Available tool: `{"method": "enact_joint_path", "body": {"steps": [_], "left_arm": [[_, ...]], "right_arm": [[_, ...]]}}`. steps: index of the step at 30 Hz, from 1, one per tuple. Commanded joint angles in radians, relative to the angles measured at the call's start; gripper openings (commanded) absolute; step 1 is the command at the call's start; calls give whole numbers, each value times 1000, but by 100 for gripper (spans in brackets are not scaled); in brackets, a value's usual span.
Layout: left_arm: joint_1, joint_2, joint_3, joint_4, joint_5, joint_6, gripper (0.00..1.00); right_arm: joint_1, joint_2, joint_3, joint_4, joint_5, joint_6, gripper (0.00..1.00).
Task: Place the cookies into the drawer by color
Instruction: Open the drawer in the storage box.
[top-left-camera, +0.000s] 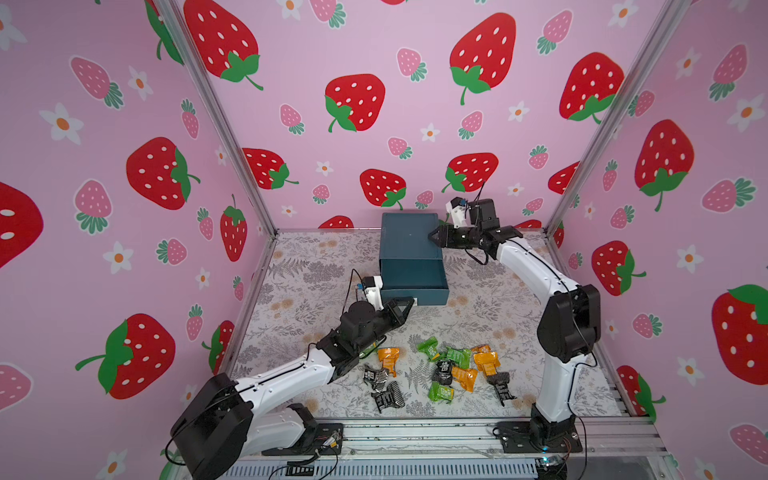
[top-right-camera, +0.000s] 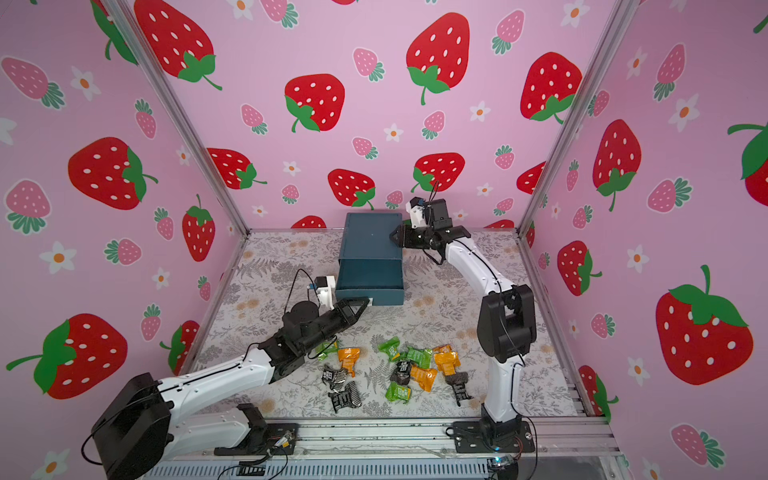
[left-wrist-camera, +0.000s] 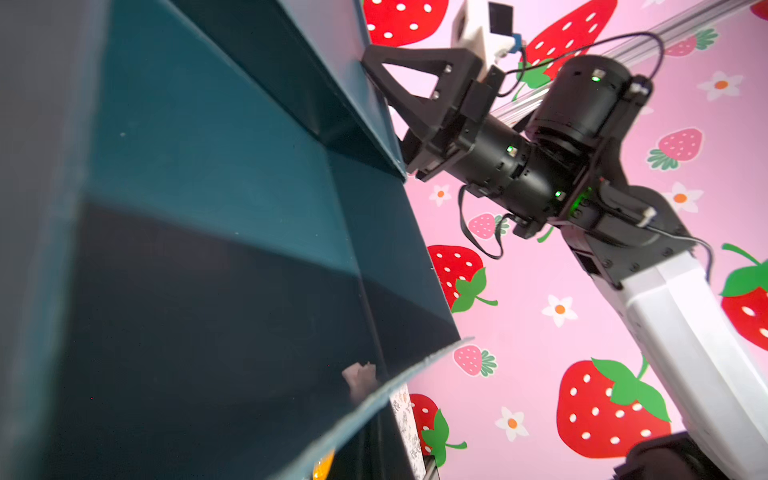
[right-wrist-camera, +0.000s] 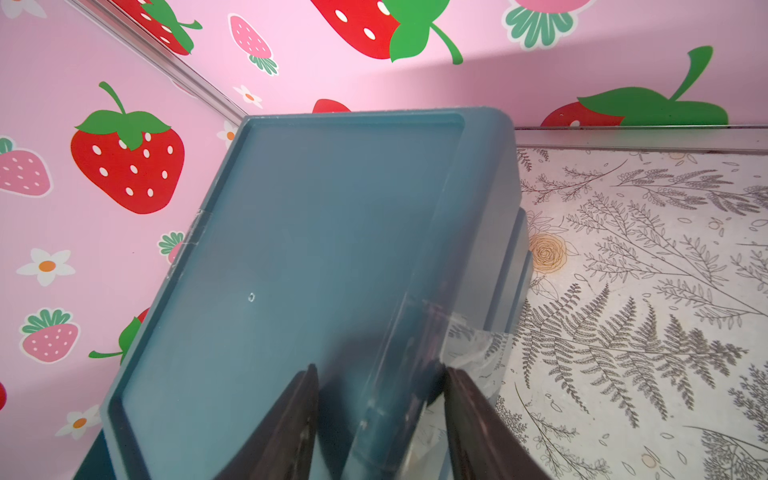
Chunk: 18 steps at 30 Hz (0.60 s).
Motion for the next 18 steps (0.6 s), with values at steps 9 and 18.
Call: {"method": "enact_joint_path", "body": {"steps": [9, 18], "left_arm": [[4, 12, -16, -48, -19, 45, 10], [14, -26, 11, -141, -43, 107, 55]], "right_arm": [[19, 21, -40, -96, 10, 0, 54], [21, 9, -13, -116, 3, 5, 60]]}}
